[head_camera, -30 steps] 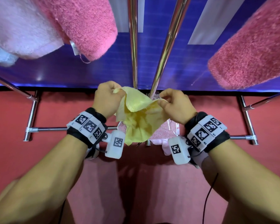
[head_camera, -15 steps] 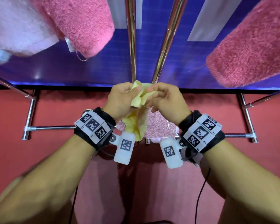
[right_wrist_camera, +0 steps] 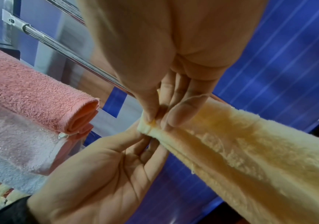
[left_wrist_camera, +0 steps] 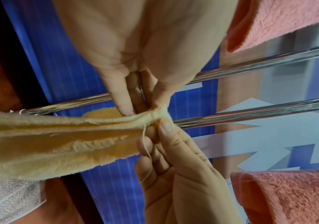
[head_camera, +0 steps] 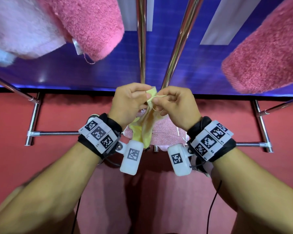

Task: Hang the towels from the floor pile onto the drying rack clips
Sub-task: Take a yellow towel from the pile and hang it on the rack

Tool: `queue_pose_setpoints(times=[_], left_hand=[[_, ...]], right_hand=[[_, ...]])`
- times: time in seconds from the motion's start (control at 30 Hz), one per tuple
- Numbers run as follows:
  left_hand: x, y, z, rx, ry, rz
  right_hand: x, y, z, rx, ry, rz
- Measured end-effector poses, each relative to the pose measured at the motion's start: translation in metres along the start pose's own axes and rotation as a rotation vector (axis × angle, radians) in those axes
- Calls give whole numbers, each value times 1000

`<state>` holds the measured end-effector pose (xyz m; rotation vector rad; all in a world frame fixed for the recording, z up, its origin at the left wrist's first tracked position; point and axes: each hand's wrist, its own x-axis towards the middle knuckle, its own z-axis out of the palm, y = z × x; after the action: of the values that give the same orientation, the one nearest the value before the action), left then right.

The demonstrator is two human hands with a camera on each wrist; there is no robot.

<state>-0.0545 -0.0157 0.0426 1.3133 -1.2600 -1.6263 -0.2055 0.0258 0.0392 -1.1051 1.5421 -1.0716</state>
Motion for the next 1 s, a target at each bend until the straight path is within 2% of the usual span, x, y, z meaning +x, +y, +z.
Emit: queue_pose_setpoints(times=[0.2, 0.43, 0.7, 0.87, 1.0], left_hand=[[-2, 2, 0, -42, -44, -18], [-2, -1, 2, 4, -59, -10], [-3, -4, 1, 63, -46, 87], [1, -2, -8, 100, -56, 124], [4, 0, -17, 74, -70, 170]], right_hand=[[3, 1, 1, 24, 88, -24], [3, 4, 1, -11, 111, -22], [5, 8, -1, -42, 91, -28], [5, 13, -4, -248, 29, -94], [3, 18, -13, -629, -56, -184]])
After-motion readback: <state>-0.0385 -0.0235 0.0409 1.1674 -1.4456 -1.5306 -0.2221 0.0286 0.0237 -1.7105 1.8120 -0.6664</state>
